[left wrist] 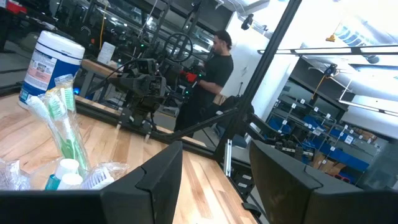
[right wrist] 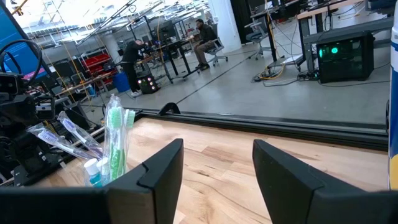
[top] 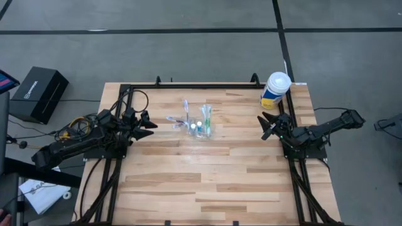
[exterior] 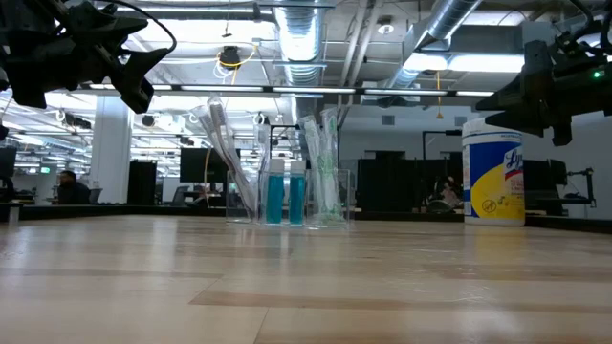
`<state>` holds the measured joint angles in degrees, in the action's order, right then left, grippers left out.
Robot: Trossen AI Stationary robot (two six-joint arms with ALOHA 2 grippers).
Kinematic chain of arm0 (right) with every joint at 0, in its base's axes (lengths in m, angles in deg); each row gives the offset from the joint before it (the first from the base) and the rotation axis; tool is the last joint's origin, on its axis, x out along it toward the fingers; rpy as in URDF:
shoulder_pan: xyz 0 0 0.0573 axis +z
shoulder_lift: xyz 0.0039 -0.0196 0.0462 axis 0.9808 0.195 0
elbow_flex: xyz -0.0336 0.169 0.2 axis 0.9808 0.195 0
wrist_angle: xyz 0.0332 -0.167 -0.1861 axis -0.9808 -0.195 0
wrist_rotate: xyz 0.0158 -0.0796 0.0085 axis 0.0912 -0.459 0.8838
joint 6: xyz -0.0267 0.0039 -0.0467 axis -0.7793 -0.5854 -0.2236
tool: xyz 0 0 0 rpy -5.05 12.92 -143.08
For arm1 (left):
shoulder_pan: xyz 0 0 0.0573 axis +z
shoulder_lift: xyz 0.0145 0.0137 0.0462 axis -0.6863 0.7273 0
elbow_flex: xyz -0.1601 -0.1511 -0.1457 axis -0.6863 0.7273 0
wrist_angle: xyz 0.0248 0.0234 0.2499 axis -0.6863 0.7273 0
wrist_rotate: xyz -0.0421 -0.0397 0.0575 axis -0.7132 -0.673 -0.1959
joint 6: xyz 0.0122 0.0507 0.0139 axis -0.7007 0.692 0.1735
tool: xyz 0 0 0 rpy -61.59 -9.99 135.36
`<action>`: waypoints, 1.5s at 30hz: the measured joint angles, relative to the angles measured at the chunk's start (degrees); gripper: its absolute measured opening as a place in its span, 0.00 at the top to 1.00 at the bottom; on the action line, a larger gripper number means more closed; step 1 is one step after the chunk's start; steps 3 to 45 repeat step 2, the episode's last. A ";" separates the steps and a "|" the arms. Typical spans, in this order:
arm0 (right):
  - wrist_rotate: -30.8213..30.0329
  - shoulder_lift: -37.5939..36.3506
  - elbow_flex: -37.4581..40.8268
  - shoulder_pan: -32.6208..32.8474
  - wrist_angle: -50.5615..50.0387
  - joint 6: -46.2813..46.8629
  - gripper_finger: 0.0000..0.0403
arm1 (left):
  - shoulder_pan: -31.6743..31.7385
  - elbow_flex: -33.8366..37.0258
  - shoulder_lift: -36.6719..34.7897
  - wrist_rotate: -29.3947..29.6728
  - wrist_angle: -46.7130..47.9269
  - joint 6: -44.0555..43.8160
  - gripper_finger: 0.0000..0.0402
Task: Pick & Place toothbrushing station
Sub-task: Return to Home Position
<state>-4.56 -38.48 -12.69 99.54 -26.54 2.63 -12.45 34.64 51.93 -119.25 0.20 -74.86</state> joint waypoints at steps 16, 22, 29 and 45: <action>0.02 0.00 0.00 0.00 0.00 0.00 0.55 | 0.00 0.00 -0.01 0.02 0.00 0.00 0.55; 0.02 0.00 0.00 0.00 0.00 0.00 0.55 | 0.00 0.00 -0.01 0.02 0.00 0.00 0.55; 0.02 0.00 0.00 0.00 0.00 0.00 0.55 | 0.00 0.00 -0.01 0.02 0.00 0.00 0.55; 0.02 0.00 0.00 0.00 0.00 0.00 0.55 | 0.00 0.00 -0.01 0.02 0.00 0.00 0.55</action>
